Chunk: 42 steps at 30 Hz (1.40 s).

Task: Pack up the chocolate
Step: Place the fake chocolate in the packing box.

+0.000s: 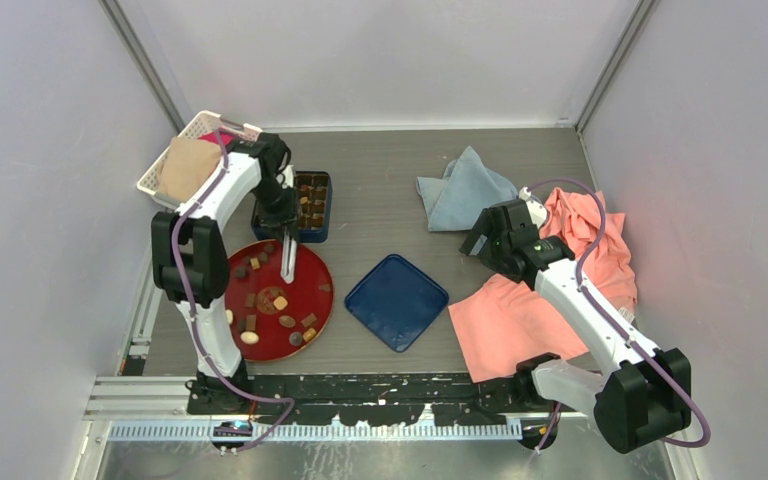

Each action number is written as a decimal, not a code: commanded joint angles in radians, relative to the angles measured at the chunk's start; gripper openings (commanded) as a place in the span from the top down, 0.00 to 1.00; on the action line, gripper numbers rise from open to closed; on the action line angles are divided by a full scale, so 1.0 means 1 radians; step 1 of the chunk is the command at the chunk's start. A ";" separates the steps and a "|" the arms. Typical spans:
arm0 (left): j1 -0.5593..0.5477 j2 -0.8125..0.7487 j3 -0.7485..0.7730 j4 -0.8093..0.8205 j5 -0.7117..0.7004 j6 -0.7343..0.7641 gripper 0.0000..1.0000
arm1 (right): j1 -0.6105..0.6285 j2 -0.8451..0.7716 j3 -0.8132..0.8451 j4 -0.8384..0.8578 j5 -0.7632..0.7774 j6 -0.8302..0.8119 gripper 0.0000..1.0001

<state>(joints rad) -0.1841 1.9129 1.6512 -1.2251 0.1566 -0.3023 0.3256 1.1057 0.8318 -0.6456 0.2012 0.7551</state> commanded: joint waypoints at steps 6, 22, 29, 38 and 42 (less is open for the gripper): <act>0.003 0.031 0.059 0.035 0.012 0.010 0.95 | 0.003 -0.036 0.020 0.007 0.030 -0.002 0.05; 0.003 0.049 0.082 0.027 0.007 0.012 0.66 | 0.004 -0.032 0.026 0.005 0.024 -0.003 0.05; 0.003 0.058 0.094 0.019 0.009 0.020 0.62 | 0.003 -0.031 0.024 0.006 0.024 -0.003 0.05; 0.003 0.007 0.120 -0.008 0.016 0.013 0.72 | 0.004 -0.033 0.023 0.003 0.029 -0.004 0.04; 0.003 -0.094 0.099 -0.036 -0.011 0.014 0.73 | 0.003 -0.032 0.023 0.003 0.032 -0.004 0.04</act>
<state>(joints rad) -0.1837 1.9610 1.7210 -1.2140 0.1574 -0.3019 0.3256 1.0950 0.8318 -0.6533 0.2077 0.7551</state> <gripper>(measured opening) 0.336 0.955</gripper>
